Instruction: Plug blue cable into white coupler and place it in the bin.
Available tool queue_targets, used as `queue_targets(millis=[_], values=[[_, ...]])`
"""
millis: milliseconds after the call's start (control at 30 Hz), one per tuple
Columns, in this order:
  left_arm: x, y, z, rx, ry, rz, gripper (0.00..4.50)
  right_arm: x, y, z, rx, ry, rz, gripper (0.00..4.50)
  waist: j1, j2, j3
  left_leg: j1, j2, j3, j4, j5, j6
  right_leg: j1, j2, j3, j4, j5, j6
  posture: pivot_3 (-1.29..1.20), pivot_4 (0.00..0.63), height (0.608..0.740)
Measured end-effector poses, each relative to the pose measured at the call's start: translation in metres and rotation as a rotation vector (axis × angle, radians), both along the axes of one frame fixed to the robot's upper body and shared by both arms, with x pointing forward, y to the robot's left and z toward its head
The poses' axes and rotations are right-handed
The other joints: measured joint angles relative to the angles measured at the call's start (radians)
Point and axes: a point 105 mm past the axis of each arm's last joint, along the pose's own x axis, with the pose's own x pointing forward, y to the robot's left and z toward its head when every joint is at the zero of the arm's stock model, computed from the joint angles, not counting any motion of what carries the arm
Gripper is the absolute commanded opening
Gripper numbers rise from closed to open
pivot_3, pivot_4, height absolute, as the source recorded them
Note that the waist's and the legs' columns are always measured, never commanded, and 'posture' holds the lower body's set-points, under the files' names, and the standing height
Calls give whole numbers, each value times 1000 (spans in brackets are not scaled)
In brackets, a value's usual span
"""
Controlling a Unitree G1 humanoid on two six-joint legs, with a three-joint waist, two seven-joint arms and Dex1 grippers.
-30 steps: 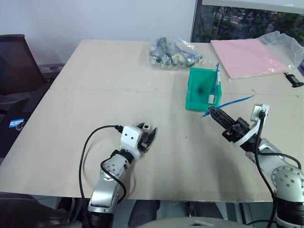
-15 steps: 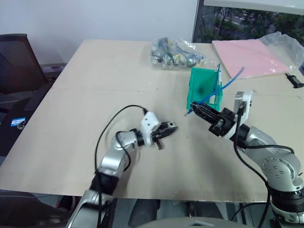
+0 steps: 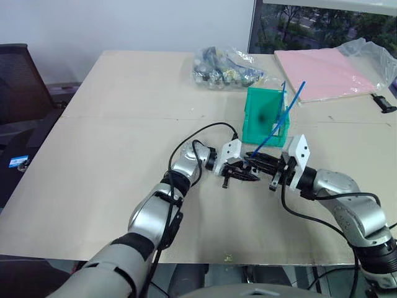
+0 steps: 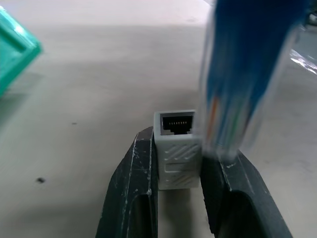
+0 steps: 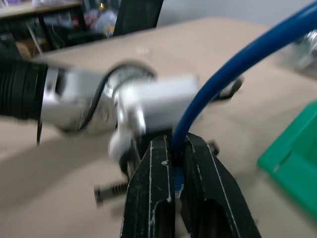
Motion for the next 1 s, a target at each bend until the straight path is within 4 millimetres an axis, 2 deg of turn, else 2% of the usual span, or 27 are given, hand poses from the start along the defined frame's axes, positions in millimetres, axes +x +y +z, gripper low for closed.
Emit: queue_targets(millis=[167, 467, 733, 1000], values=[[-5, 5, -3, 23, 4, -59, 561, -3, -2, -2, -4, -21, 20, 0, -8, 0, 0, 1, 0, -2, 1, 0, 0, 0, 0, 0, 3, 0, 0, 0, 150, 740], [-4, 12, -3, 30, -28, -64, 561, -6, -14, -2, -13, -35, 52, 0, -12, 0, 0, 2, -1, -9, 1, 0, 0, 0, 0, 0, 6, 0, 0, 0, 150, 740], [-3, 14, -3, 29, -27, -57, 561, -6, -13, -13, -76, -62, 80, 0, -13, 0, 0, 3, -1, -10, 2, 0, 0, 0, 0, 0, 8, 0, 0, 0, 150, 740], [-3, 14, -3, 31, -43, -61, 561, -2, -11, -15, -97, -107, 97, 0, -14, 0, 0, 3, -1, -11, 2, 0, 0, 0, 0, -1, 9, 0, 0, 0, 150, 740]])
